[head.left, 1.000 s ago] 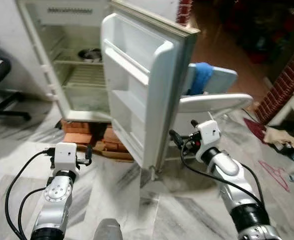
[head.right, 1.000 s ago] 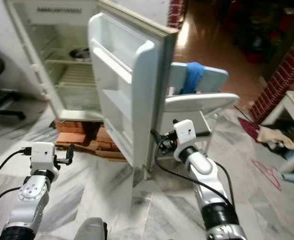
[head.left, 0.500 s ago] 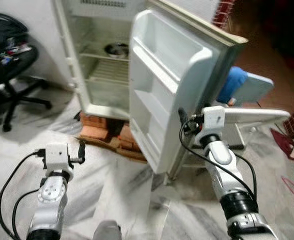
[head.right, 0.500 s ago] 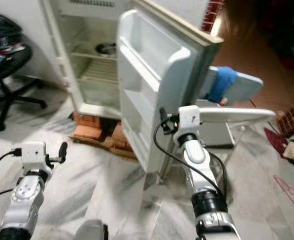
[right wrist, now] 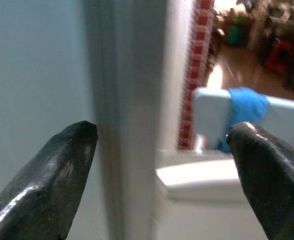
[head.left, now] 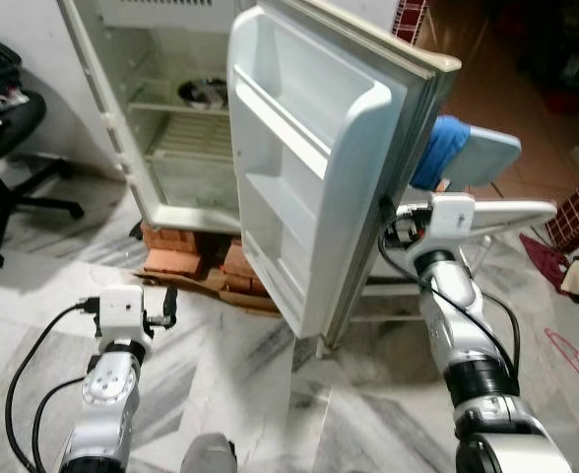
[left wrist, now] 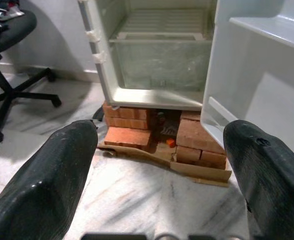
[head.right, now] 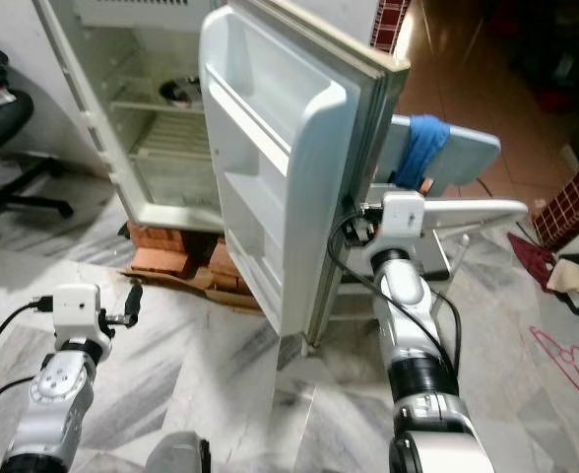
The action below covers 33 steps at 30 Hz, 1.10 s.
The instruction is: Restocking fridge
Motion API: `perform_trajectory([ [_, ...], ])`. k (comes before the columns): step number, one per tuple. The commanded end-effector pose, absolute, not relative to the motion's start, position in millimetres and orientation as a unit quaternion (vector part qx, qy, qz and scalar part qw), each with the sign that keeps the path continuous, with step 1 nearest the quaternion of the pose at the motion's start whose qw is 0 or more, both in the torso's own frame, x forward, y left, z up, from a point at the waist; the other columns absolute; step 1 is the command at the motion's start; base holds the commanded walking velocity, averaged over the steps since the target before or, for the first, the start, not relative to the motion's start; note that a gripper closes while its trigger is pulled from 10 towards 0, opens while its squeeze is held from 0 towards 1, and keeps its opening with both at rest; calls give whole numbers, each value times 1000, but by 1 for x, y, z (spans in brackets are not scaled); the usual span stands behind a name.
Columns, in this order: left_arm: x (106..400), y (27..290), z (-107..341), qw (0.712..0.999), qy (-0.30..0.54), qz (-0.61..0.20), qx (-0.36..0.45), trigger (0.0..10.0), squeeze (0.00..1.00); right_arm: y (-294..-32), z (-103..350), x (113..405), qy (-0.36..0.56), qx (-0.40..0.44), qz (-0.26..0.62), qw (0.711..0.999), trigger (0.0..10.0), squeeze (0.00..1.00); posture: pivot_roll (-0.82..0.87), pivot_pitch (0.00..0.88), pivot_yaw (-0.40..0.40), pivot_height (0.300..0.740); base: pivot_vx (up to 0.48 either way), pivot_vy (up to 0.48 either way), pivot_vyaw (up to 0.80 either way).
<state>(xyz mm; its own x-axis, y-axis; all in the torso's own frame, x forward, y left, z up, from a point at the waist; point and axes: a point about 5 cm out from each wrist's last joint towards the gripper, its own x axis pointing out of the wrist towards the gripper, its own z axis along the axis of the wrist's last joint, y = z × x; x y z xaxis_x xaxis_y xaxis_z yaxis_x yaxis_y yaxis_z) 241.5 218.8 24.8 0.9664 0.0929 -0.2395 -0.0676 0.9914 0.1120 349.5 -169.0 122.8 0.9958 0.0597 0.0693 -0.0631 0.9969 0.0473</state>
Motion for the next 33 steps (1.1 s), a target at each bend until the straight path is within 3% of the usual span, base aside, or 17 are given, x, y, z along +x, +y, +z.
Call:
perform_trajectory([
  [1, 241, 220, 25, 990, 125, 36, 58, 10000, 0, -169, 133, 360, -43, 38, 29, 998, 10000, 0, 120, 18, -35, 740, 0, 0, 0],
  [6, 234, 224, 25, 989, 126, 37, 64, 10000, 0, -147, 151, 377, -47, 73, 75, 993, 10000, 0, 143, 20, -43, 740, 0, 0, 0],
  [7, 231, 226, 24, 989, 127, 39, 65, 10000, 0, -132, 158, 379, -50, 106, 125, 985, 10000, 0, 146, 20, -44, 740, 0, 0, 0],
  [9, 230, 226, 24, 989, 127, 39, 65, 10000, 0, -125, 160, 379, -55, 115, 153, 980, 10000, 0, 155, 17, -49, 740, 0, 0, 0],
  [11, 229, 226, 24, 989, 127, 41, 64, 10000, 0, -104, 167, 369, -71, 145, 258, 953, 10000, 0, 155, 17, -49, 740, 0, 0, 0],
  [12, 229, 226, 24, 989, 127, 41, 64, 10000, 0, -104, 167, 369, -71, 145, 258, 953, 10000, 0, 155, 17, -49, 740, 0, 0, 0],
  [15, 229, 226, 24, 989, 127, 41, 63, 10000, 0, -83, 167, 331, -63, 206, 436, 874, 10000, 0, 148, 22, -50, 740, 0, 0, 0],
  [17, 229, 226, 23, 989, 128, 39, 63, 10000, 0, -80, 161, 309, -43, 222, 508, 831, 10000, 0, 143, 24, -47, 740, 0, 0, 0],
  [19, 231, 224, 25, 990, 125, 28, 67, 10000, 0, -88, 141, 303, -12, 189, 494, 849, 10000, 0, 137, 27, -41, 740, 0, 0, 0],
  [20, 237, 222, 29, 990, 123, 16, 66, 10000, 0, -100, 112, 298, 33, 159, 458, 874, 10000, 0, 115, 39, -28, 740, 0, 0, 0],
  [23, 245, 217, 41, 992, 102, -9, 78, 10000, 0, -111, 89, 287, 69, 147, 427, 890, 10000, 0, 119, 50, -25, 740, 0, 0, 0],
  [25, 246, 216, 44, 992, 95, -16, 85, 10000, 0, -112, 85, 284, 76, 142, 422, 892, 10000, 0, 119, 50, -25, 740, 0, 0, 0],
  [27, 251, 215, 50, 992, 85, -17, 91, 10000, 0, -120, 76, 276, 85, 114, 390, 910, 10000, 0, 101, 60, -31, 740, 0, 0, 0],
  [28, 253, 215, 50, 993, 84, -9, 86, 10000, 0, -128, 72, 275, 81, 75, 340, 934, 10000, 0, 96, 59, -28, 740, 0, 0, 0],
  [33, 249, 208, 48, 993, 89, -26, 68, 10000, 0, -137, 84, 278, 62, 23, 280, 958, 10000, 0, 82, 53, -3, 740, 0, 0, 0],
])
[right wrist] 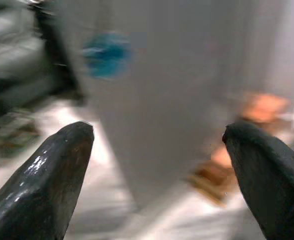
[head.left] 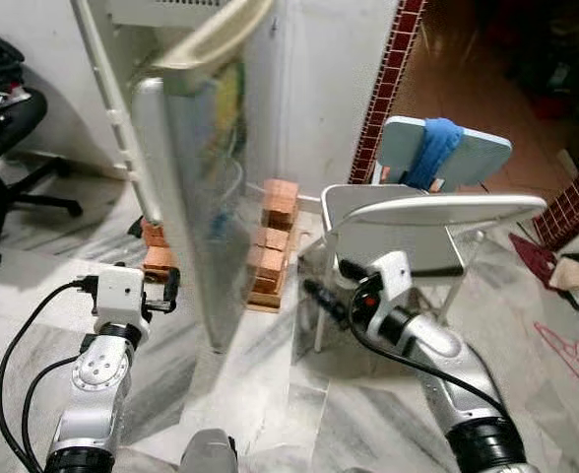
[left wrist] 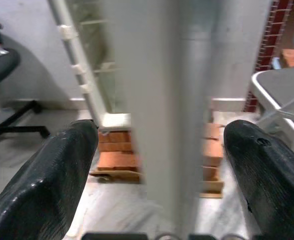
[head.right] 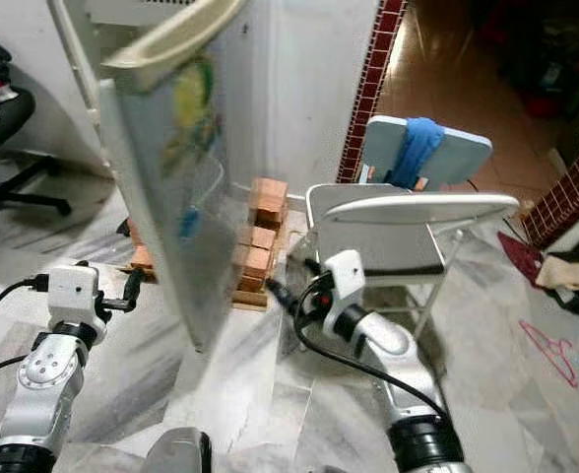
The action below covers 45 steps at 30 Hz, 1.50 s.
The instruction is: Restocking fridge
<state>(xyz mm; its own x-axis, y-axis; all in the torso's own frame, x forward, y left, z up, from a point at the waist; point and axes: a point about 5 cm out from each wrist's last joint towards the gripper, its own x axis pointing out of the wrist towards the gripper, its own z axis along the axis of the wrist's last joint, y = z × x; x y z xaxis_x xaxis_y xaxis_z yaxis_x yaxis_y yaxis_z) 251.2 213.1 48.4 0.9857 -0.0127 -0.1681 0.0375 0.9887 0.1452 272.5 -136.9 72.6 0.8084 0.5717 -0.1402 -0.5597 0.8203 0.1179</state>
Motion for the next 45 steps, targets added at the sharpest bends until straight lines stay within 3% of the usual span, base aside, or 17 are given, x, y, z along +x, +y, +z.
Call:
perform_trajectory([
  [1, 248, 204, 48, 993, 91, -31, 65, 10000, 0, -140, 89, 279, 53, 10, 271, 961, 10000, 0, 71, 61, 19, 740, 0, 0, 0],
  [4, 246, 195, 50, 993, 86, -53, 61, 10000, 0, -145, 97, 276, 32, -30, 273, 961, 10000, 0, 61, 56, 24, 740, 0, 0, 0],
  [12, 246, 193, 53, 995, 72, -51, 36, 10000, 0, -159, 87, 266, 38, -14, 174, 984, 10000, 0, 66, 3, -12, 740, 0, 0, 0],
  [13, 249, 201, 56, 997, 64, -27, 27, 10000, 0, -161, 80, 264, 41, 23, 105, 993, 10000, 0, 72, 0, -15, 740, 0, 0, 0],
  [18, 254, 217, 62, 998, 55, 2, 40, 10000, 0, -163, 75, 263, 34, 34, 13, 999, 10000, 0, 64, 0, -9, 740, 0, 0, 0],
  [26, 257, 217, 65, 998, 54, -7, 40, 10000, 0, -161, 74, 261, 35, 23, 8, 999, 10000, 0, 57, 0, -4, 740, 0, 0, 0],
  [29, 250, 191, 72, 997, 46, -45, 32, 10000, 0, -179, 70, 251, 47, 70, -36, 996, 10000, 0, 27, 0, 17, 740, 0, 0, 0],
  [34, 248, 192, 62, 998, 63, -19, 7, 10000, 0, -180, 76, 256, 40, 32, -33, 998, 10000, 0, 21, 0, 9, 740, 0, 0, 0],
  [45, 248, 189, 61, 998, 65, -24, 8, 10000, 0, -182, 72, 258, 51, 6, -45, 998, 10000, 0, 23, 0, 6, 740, 0, 462, 0],
])
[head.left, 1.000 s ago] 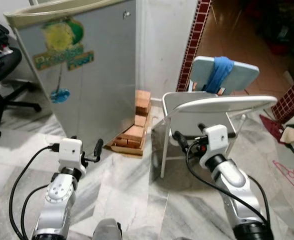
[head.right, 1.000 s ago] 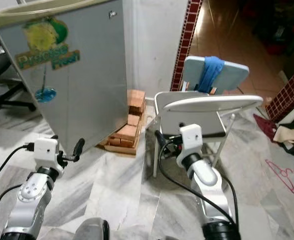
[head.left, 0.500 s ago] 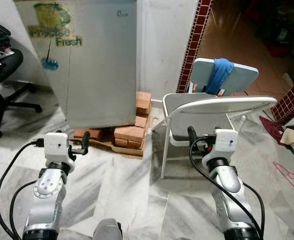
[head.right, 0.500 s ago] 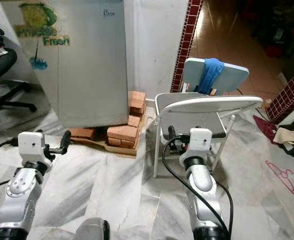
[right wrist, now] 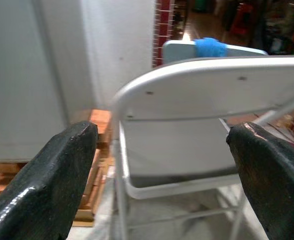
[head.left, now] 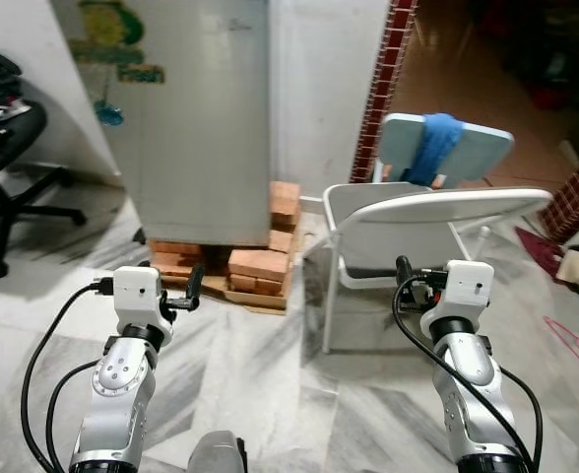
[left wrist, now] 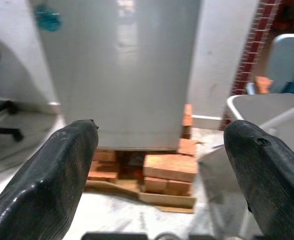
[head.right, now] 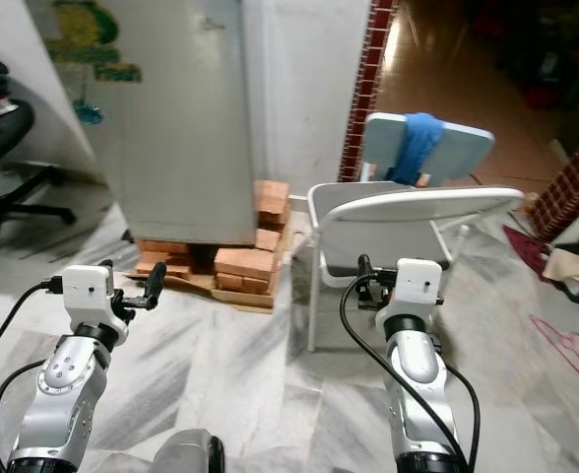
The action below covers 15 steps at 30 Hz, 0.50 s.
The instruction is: Restocking fridge
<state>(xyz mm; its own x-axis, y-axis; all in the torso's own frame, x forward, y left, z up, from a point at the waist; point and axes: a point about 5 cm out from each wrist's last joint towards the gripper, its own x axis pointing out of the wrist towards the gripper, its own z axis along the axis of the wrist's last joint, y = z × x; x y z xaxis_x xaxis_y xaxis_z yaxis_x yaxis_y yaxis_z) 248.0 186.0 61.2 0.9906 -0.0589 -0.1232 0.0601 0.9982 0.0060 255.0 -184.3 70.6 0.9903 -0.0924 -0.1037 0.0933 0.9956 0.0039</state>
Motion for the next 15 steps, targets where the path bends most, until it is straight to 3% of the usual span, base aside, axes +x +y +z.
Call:
perform_trajectory([
  [1, 248, 189, 61, 998, 65, -24, 8, 10000, 0, -182, 72, 258, 51, 6, -45, 998, 10000, 0, 23, 0, 6, 740, 0, 480, 0],
  [15, 248, 189, 61, 998, 65, -24, 8, 10000, 0, -182, 72, 258, 51, 6, -45, 998, 10000, 0, 23, 0, 6, 740, 0, 480, 0],
])
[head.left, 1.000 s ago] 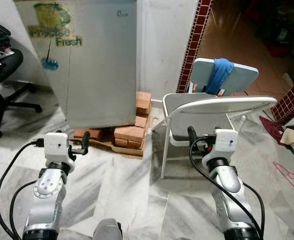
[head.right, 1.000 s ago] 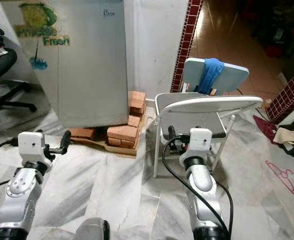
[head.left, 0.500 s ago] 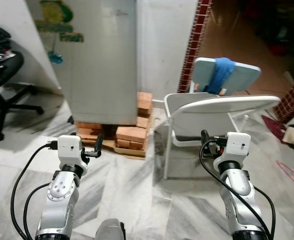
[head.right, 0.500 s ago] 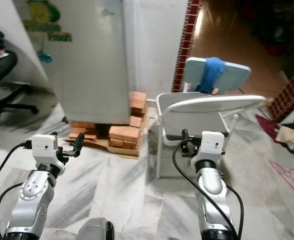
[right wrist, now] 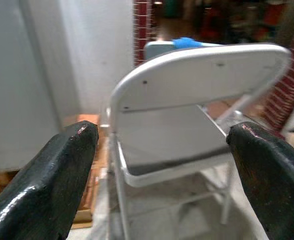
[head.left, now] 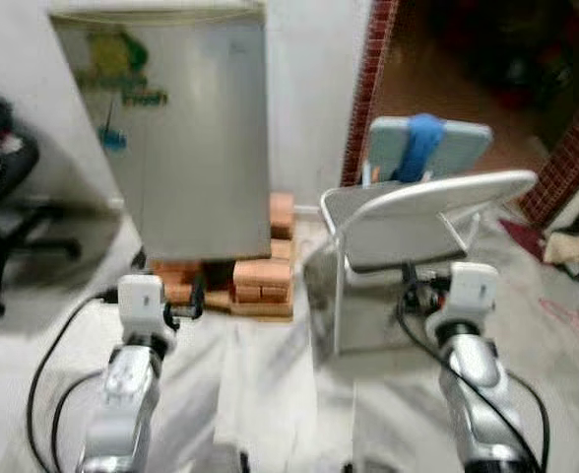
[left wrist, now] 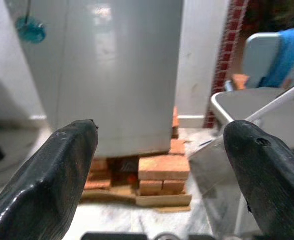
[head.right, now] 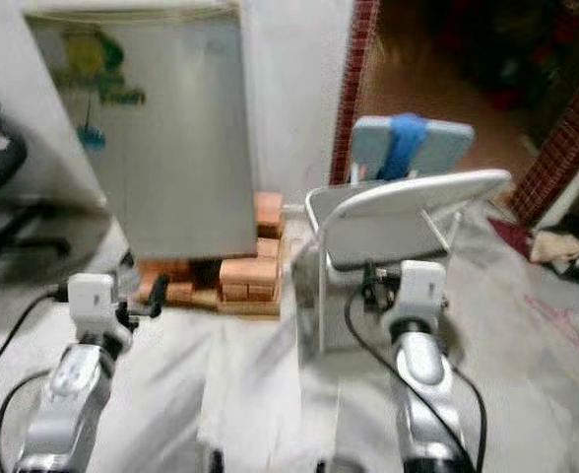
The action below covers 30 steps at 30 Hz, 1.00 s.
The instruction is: Restocking fridge
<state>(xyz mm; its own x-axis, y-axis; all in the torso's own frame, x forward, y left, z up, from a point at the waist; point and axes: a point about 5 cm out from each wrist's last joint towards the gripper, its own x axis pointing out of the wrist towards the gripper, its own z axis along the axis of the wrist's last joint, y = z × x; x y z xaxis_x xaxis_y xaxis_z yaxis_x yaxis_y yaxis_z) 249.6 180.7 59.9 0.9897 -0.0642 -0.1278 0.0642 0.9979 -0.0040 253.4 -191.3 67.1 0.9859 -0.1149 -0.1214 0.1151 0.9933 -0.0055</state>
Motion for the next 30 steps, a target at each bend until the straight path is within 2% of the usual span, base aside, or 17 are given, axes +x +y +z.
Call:
perform_trajectory([
  [1, 248, 189, 61, 998, 65, -24, 8, 10000, 0, -182, 72, 258, 51, 6, -45, 998, 10000, 0, 23, 0, 6, 740, 0, 480, 0],
  [7, 248, 188, 61, 997, 68, -25, 9, 10000, 0, -182, 71, 258, 54, -1, -54, 997, 10000, 0, 23, 0, 5, 740, 0, 480, 0],
  [10, 259, 190, 60, 997, 67, -19, 15, 10000, 0, -199, 73, 264, 41, 13, -67, 997, 10000, 0, 20, 0, -6, 740, 0, 480, 0],
  [20, 259, 190, 59, 998, 64, -14, 14, 10000, 0, -199, 73, 264, 41, 13, -63, 997, 10000, 0, 21, 0, -16, 740, 0, 480, 0],
  [30, 264, 193, 66, 999, 40, -9, 15, 10000, 0, -195, 73, 266, 41, 12, -54, 998, 10000, 0, 29, 0, -19, 740, 0, 25, 0],
])
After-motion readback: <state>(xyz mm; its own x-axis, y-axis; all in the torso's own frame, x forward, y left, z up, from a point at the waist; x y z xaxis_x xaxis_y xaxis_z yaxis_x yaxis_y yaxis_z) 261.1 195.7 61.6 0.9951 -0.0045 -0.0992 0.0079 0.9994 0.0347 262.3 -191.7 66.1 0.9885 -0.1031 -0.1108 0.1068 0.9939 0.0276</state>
